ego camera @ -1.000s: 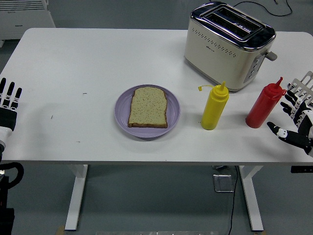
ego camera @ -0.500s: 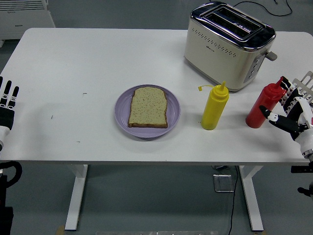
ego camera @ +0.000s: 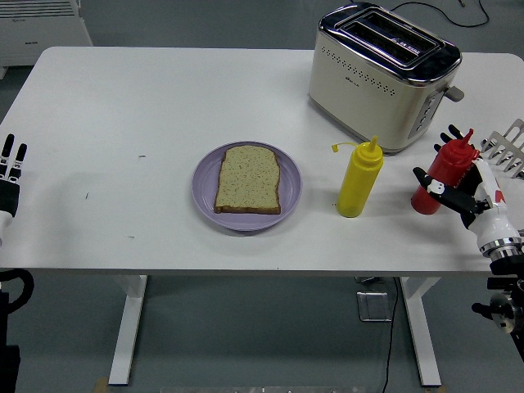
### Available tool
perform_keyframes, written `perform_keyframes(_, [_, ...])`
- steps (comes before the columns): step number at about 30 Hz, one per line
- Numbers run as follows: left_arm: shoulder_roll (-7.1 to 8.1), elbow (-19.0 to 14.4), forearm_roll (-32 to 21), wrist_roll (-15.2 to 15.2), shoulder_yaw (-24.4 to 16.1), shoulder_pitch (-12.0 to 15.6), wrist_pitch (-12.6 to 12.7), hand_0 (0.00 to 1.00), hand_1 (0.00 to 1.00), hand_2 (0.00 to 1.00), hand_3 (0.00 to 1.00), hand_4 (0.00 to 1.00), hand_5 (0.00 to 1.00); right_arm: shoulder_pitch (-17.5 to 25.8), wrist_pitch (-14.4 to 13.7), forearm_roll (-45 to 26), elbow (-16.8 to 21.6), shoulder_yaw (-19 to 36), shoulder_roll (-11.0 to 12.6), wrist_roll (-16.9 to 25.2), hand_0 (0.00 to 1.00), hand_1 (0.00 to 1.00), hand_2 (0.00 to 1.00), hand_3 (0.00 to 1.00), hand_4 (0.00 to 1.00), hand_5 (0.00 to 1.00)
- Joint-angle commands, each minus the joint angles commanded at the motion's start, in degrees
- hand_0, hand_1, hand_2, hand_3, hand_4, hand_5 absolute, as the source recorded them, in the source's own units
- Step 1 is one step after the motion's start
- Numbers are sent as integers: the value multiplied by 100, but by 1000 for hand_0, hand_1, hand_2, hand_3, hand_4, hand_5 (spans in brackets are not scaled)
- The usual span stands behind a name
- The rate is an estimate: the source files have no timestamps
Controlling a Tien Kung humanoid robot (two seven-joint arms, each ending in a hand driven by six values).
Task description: Pick up the cup,pour liquid into bread,place the cup on the desk
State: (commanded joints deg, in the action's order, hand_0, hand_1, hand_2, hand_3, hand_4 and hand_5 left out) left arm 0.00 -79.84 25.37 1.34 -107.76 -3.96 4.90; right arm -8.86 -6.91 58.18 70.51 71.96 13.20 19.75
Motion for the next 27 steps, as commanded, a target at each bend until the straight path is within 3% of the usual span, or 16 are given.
perform_keyframes(2, [0,-1,2,0,-13,-1,2,782,738,732,689,557,996,-45,-66,-63,-37,-39,-10,14,857,808,815,953,863,94])
perform_keyframes(3, [0,-2,2,0,-20,0,2,783,737,731,688,555,997,-79,-102,-113,-60,-68,-17,14,680,642,604,835,862,98])
perform_keyframes(8, [0,4,-2,6,-35,1,7,783,737,731,688,555,997,-191,-190,-270,-124,-177,-59,0,680,642,604,835,862,98])
perform_keyframes(9, [0,8,-3,8,-43,2,12,783,736,729,683,554,995,-227,-226,-327,-153,-208,-81,10,478,426,417,554,860,103])
perform_keyframes(14, [0,8,1,13,-64,-1,18,783,736,729,683,554,995,-315,-359,-523,-214,-275,-132,25,478,426,417,554,860,103])
perform_keyframes(15, [0,8,1,14,-72,-2,20,782,734,728,684,553,993,-330,-430,-614,-217,-282,-141,18,276,261,283,338,860,106])
perform_keyframes(20, [0,10,-2,12,-100,0,24,782,734,728,684,553,993,-364,-599,-895,-245,-268,-166,-50,276,261,283,338,860,106])
perform_keyframes(21, [0,10,-2,12,-107,1,24,781,733,727,677,552,991,-370,-619,-961,-254,-269,-171,-58,189,197,245,286,855,109])
perform_keyframes(26, [0,13,-1,11,-128,10,27,781,733,727,677,552,991,-384,-641,-1152,-255,-298,-190,-83,189,197,245,286,855,109])
perform_keyframes(27, [0,13,-1,12,-130,11,27,781,732,726,673,551,991,-388,-668,-1181,-252,-310,-193,-92,115,134,188,254,859,120])
